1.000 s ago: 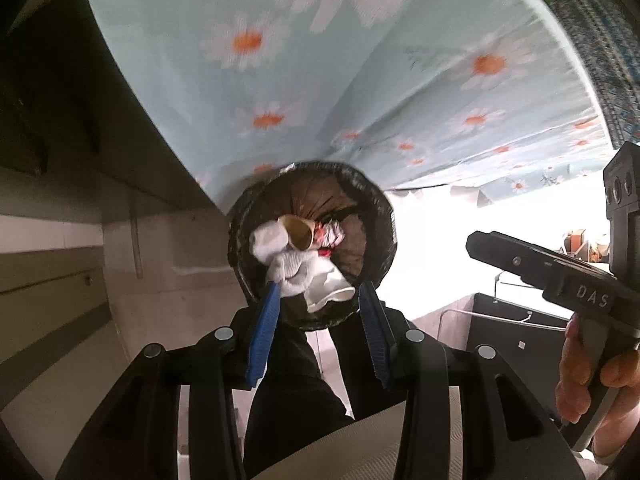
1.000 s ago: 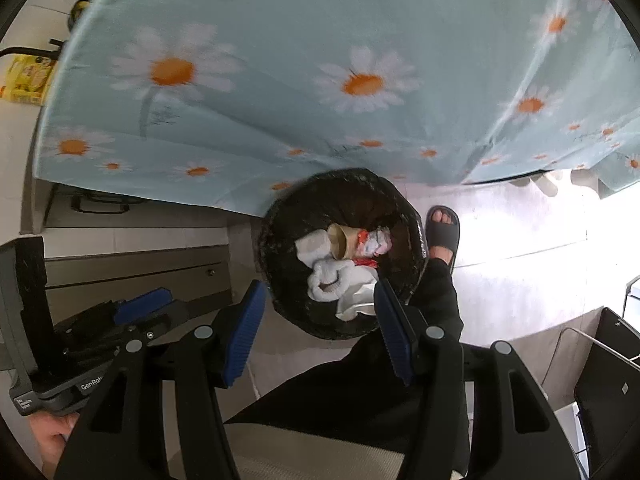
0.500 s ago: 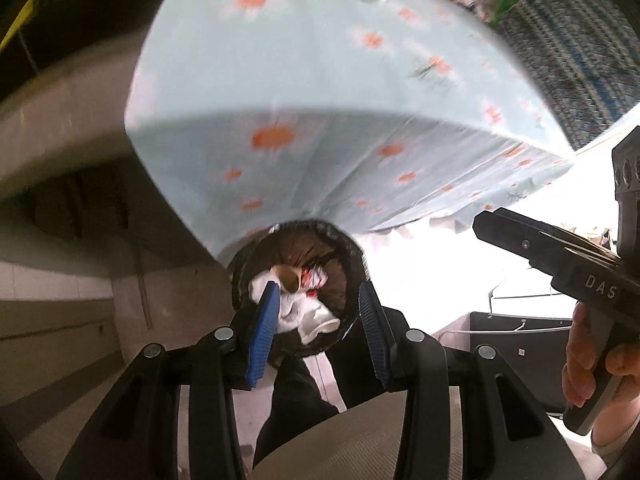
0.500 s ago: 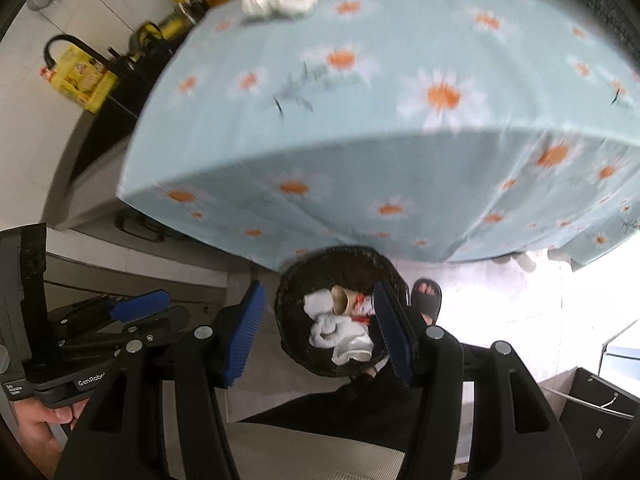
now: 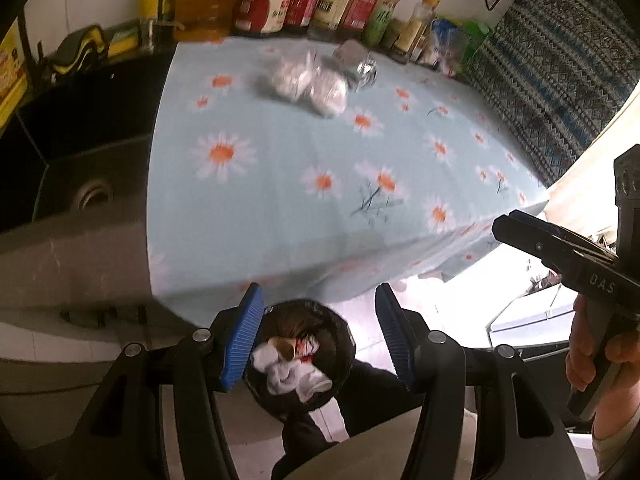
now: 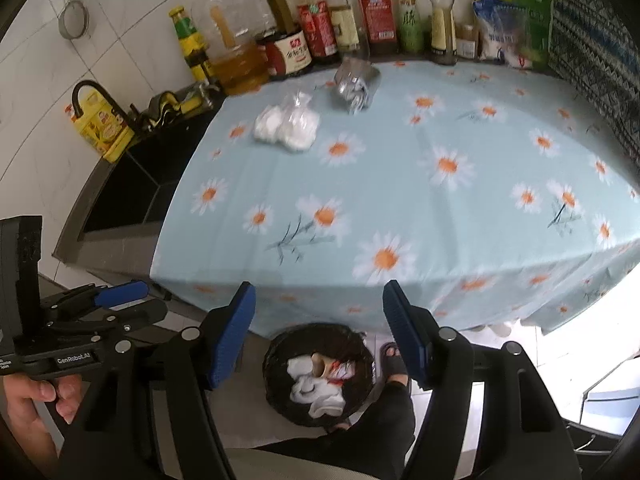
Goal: Collect trash
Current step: 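Raise both open tools back up over the counter toward the remaining trash, then grasp the plastic bag of tissue with the left tool while the right tool grasps the foil cup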
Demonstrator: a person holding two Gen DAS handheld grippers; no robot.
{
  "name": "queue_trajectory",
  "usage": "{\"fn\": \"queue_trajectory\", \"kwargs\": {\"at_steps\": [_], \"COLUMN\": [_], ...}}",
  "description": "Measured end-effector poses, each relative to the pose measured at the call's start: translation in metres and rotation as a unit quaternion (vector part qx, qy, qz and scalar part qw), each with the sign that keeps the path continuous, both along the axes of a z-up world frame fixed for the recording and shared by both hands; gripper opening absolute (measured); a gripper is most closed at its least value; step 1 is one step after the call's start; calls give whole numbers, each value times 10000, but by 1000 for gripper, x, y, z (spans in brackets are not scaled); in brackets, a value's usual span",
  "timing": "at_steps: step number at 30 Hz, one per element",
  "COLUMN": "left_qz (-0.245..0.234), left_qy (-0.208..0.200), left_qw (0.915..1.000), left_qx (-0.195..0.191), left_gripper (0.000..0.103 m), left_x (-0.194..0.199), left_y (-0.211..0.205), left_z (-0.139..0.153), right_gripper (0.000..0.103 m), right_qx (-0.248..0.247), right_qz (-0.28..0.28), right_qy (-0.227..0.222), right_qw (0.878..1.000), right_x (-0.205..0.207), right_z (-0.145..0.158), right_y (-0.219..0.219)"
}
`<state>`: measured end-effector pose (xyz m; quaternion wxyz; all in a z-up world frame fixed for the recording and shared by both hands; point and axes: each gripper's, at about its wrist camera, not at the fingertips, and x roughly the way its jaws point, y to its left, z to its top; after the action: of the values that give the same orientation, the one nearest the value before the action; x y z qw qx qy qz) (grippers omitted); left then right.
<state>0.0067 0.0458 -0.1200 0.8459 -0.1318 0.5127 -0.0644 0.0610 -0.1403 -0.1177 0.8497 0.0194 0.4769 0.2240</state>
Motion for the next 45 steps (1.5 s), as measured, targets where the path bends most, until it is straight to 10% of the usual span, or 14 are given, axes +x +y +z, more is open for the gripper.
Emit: {"fn": "queue_trajectory", "kwargs": {"at_steps": [17,45], "left_qz": [427,1664], "left_qy": [-43,774], "left_qw": [9989,9825], "left_qx": [176,-315], "left_gripper": [61,65], "left_x": [94,232], "left_y": [-22,-37], "left_z": [20,-32], "right_gripper": [83,87], "right_qx": [460,657], "right_qz": [56,1378], "right_qy": [-256,615], "right_qw": [9986,9864], "right_x": [132,322], "right_z": [39,-15], "right_y": [-50,-2]}}
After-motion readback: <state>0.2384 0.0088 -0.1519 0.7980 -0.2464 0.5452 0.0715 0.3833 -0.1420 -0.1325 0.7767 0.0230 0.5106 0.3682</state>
